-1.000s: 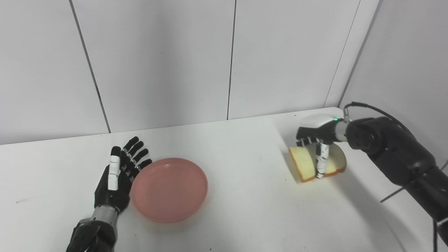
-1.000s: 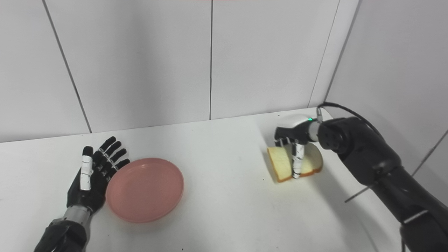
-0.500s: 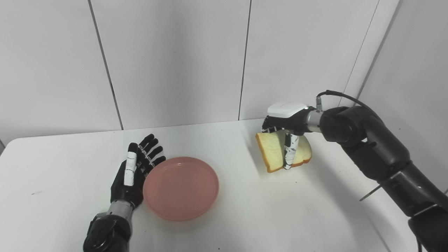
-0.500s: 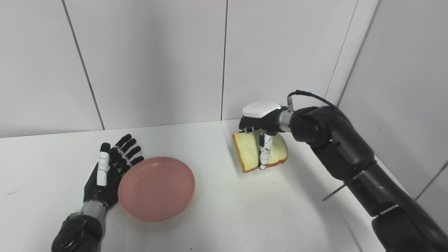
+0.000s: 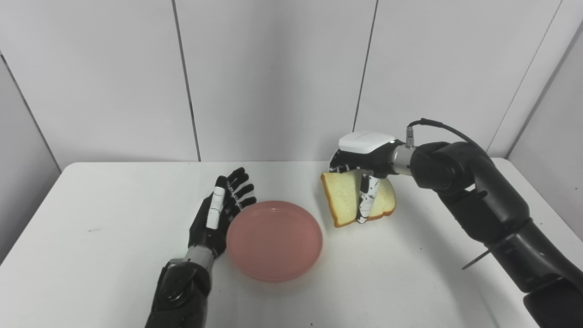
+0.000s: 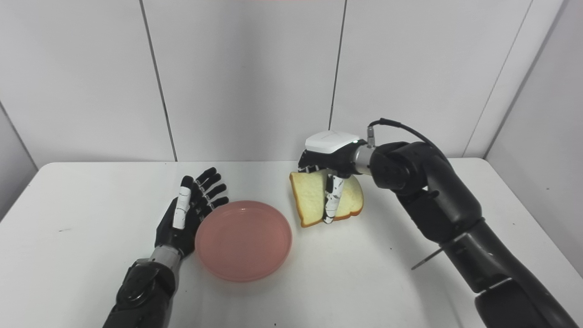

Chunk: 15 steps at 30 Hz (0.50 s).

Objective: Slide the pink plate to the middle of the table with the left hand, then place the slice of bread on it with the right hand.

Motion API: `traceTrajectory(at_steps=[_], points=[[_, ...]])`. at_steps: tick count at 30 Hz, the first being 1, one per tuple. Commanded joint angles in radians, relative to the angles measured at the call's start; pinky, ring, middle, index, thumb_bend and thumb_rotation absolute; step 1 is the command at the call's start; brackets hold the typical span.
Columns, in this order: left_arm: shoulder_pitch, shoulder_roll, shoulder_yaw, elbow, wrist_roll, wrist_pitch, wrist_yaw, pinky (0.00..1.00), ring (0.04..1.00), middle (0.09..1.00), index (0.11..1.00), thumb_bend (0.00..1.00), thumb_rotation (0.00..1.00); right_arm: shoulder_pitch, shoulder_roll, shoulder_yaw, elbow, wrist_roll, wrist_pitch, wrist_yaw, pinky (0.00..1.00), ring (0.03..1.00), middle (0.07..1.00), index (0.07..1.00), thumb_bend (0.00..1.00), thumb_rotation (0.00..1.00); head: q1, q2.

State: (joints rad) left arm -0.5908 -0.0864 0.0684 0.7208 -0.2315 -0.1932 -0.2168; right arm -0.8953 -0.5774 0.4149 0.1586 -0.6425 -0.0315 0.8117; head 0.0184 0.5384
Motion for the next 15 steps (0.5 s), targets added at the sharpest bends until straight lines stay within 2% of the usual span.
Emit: traceTrajectory(at_steps=[1, 8, 12, 15], points=[[0.036, -0.03, -0.012, 0.045, 0.01, -0.007, 0.005, 0.73, 0.825, 0.869, 0.805, 0.94, 0.84, -0.082, 0.015, -0.005, -0.018, 0.01, -0.04, -0.031, 0.36, 0.428, 0.486, 0.484, 0.53, 0.0, 0.02, -0.001], [0.036, -0.041, -0.008, 0.05, 0.024, -0.011, 0.022, 0.73, 0.823, 0.874, 0.805, 0.96, 0.84, -0.093, 0.072, 0.027, -0.008, 0.014, -0.059, -0.019, 0.32, 0.391, 0.46, 0.511, 0.53, 0.0, 0.086, -0.002], [0.04, -0.037, -0.007, 0.044, 0.024, -0.008, 0.026, 0.73, 0.821, 0.869, 0.805, 0.97, 0.83, -0.087, 0.107, 0.048, -0.012, 0.015, -0.066, -0.021, 0.3, 0.378, 0.453, 0.517, 0.53, 0.0, 0.097, -0.003], [0.041, -0.036, -0.008, 0.043, 0.024, -0.01, 0.025, 0.73, 0.82, 0.864, 0.803, 0.96, 0.84, -0.078, 0.134, 0.059, -0.012, 0.008, -0.045, -0.023, 0.3, 0.379, 0.446, 0.524, 0.53, 0.0, 0.101, -0.002]])
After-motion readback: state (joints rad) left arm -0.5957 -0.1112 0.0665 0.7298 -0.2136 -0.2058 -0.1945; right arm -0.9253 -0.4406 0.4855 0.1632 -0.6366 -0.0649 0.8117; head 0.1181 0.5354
